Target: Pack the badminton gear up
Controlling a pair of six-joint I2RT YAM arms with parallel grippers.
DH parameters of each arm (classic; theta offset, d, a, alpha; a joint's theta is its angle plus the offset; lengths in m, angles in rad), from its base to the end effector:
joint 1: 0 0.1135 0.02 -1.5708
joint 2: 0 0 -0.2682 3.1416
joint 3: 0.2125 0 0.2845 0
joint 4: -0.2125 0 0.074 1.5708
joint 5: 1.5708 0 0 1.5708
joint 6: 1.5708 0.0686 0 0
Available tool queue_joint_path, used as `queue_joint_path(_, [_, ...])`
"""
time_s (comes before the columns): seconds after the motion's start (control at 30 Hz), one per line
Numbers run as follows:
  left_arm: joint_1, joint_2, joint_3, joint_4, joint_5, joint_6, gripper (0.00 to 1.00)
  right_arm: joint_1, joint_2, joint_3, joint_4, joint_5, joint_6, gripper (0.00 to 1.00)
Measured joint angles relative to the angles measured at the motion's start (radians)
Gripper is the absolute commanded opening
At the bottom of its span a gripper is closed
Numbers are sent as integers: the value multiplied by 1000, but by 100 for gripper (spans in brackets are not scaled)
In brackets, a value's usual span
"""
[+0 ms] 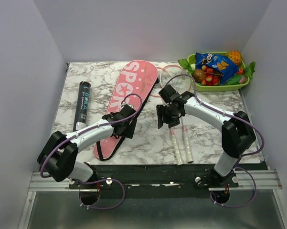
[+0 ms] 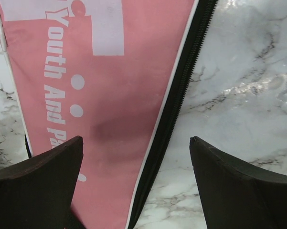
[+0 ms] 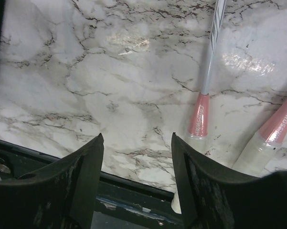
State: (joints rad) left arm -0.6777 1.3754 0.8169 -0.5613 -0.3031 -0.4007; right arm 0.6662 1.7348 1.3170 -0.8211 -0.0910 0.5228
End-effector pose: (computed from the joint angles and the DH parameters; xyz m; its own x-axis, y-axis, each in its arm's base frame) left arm 0.2437 -0.1699 0.1546 -0.8395 0.1978 -0.5061 0.1842 0.9798 0.0773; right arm 0.3017 0.2451 0.1856 -0.9629 -0.1244 -0.2394 -0.1823 0.9542 0.2371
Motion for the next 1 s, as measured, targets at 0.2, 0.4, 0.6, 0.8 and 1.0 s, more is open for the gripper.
queue_joint_path(0.2, [-7,74,0,17,-55,-14,87,0,-14,-20,6,0,0,65])
queue_joint_path(0.4, [-11,107,0,33,-61,-18,66,0,-14,-31,14,-1,1,63])
queue_joint_path(0.6, [-11,115,0,42,-60,-23,45,0,-14,-34,19,-3,1,62])
queue_joint_path(0.8, [-12,128,0,50,-58,-31,15,0,-14,-51,32,-9,1,61])
queue_joint_path(1.0, [-12,135,0,57,-51,-26,0,0,-14,-66,39,-11,1,61])
